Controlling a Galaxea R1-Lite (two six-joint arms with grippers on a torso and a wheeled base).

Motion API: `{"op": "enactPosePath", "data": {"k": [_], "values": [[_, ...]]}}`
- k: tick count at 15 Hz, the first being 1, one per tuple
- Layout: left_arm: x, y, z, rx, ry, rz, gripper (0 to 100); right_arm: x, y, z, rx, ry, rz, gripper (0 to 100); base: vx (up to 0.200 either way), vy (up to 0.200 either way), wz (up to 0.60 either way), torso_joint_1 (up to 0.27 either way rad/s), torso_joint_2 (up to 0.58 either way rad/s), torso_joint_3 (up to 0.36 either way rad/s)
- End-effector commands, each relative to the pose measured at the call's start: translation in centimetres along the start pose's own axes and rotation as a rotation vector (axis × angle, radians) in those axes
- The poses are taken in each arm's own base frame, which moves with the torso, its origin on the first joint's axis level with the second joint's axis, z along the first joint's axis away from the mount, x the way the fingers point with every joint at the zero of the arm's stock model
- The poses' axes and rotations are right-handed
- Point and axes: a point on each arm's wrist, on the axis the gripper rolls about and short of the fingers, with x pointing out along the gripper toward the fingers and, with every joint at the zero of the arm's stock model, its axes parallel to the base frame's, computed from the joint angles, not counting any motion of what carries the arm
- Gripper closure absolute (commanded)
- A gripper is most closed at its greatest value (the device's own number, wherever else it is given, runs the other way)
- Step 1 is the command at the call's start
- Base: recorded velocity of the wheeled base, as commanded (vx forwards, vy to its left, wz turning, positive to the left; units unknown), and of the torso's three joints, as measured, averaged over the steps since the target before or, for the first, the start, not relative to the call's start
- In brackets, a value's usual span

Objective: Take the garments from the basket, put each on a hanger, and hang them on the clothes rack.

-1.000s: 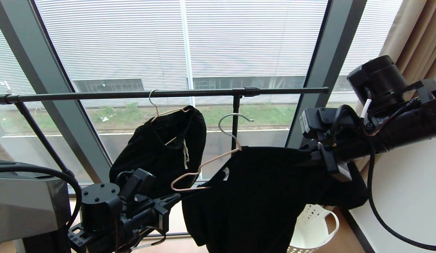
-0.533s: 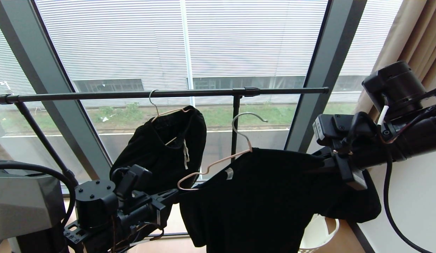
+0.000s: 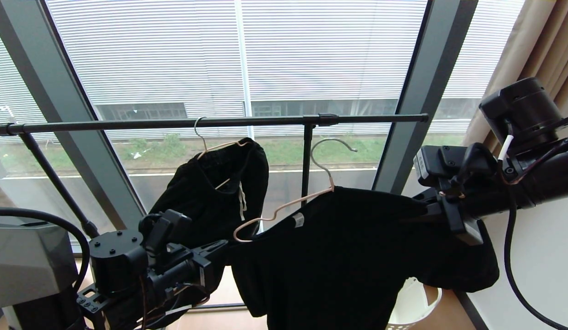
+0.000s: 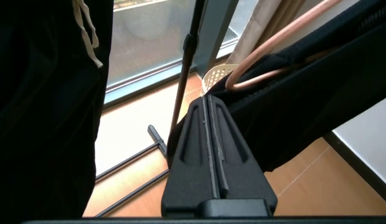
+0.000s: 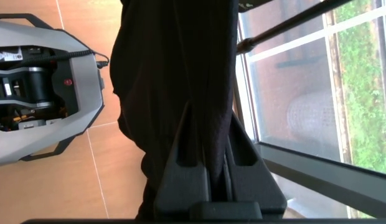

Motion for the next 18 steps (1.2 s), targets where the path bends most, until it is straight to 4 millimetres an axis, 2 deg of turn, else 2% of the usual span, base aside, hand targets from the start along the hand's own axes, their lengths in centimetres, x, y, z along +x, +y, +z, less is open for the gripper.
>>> {"op": "enactPosePath", "data": {"k": [1,9,13,14,18], "values": [[-0.1,0.0,0.2,0.002,-0.009,0.0,100,-0.1,-0.1,-0.3,0.009,0.005,-0.005,100,0.0,0.0,0.0,0.0,0.0,0.0],[-0.9,-0.1,1.5,0.011,-0.066,0.002,100,0.3,0.0,-0.3,-0.006,0.009,0.011,100,0.0,0.0,0.0,0.0,0.0,0.0],[-2.4,-1.0,3.6,0.036,-0.16,-0.017,100,2.5,-0.4,-0.2,-0.016,-0.016,0.003,100,0.0,0.0,0.0,0.0,0.0,0.0],[-2.9,-1.5,4.3,0.046,-0.19,-0.033,100,3.6,-0.2,0.0,-0.023,-0.04,-0.001,100,0.0,0.0,0.0,0.0,0.0,0.0],[-3.3,-1.7,4.9,0.049,-0.207,-0.034,100,5.0,0.0,-0.1,-0.024,-0.075,-0.002,100,0.0,0.0,0.0,0.0,0.0,0.0]]}}
